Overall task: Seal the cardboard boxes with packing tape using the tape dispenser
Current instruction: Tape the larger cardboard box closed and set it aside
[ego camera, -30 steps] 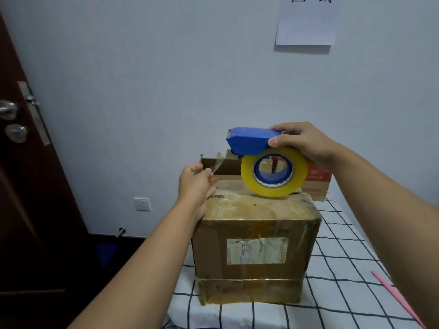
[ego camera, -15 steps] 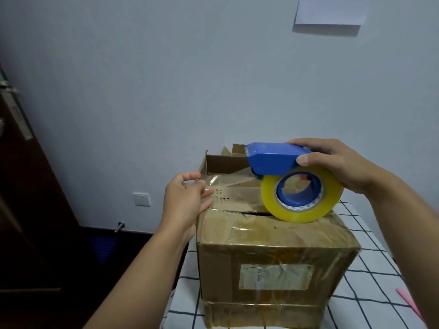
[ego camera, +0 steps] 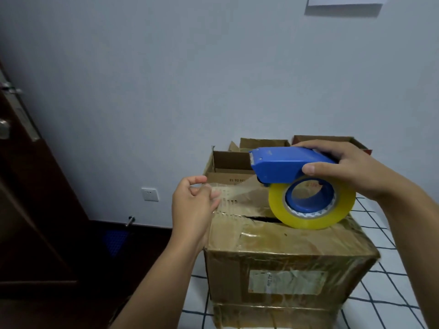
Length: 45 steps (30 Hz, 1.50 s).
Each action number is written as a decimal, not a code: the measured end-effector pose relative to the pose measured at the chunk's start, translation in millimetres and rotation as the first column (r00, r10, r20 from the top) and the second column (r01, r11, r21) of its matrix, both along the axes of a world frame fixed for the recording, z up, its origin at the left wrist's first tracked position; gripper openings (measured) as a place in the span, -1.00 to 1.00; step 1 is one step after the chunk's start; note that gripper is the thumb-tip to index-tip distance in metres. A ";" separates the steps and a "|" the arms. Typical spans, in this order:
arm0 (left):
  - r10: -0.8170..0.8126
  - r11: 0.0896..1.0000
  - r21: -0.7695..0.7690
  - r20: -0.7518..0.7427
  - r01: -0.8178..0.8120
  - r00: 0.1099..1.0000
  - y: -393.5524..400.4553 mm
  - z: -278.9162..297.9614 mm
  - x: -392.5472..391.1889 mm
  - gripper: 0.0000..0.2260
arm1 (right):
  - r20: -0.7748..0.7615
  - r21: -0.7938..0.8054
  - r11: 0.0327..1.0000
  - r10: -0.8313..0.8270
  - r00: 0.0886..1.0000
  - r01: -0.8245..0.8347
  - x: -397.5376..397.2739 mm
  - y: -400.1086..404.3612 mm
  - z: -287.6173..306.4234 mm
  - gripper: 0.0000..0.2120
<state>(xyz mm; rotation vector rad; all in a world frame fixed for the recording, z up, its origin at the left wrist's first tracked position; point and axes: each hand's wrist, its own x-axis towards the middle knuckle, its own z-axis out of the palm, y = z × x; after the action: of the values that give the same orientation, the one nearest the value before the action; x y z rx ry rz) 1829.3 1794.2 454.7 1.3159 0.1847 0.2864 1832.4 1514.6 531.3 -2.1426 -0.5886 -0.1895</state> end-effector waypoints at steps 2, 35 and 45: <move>-0.007 1.000 -0.002 -0.005 0.007 1.000 0.9 0.2 1.2 -0.80 | 0.006 -0.031 1.000 0.000 1.000 0.001 -1.7 2.9 2.5 -0.53; -0.058 0.992 0.113 -0.033 0.061 0.998 40.0 -11.4 -23.2 -0.84 | 0.025 -0.162 0.985 0.069 0.997 -0.064 -12.8 13.3 31.6 -0.53; -0.130 0.988 0.057 -0.164 0.141 0.978 44.4 -18.0 -19.5 -0.82 | 0.027 -0.251 0.967 0.058 0.998 -0.049 -17.9 23.9 35.0 -0.57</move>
<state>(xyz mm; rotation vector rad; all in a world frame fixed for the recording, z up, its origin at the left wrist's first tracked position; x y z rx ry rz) 1809.8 1838.6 436.7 1.4130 0.2216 0.0714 1814.5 1538.5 566.4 -2.3672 -0.7217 -0.1274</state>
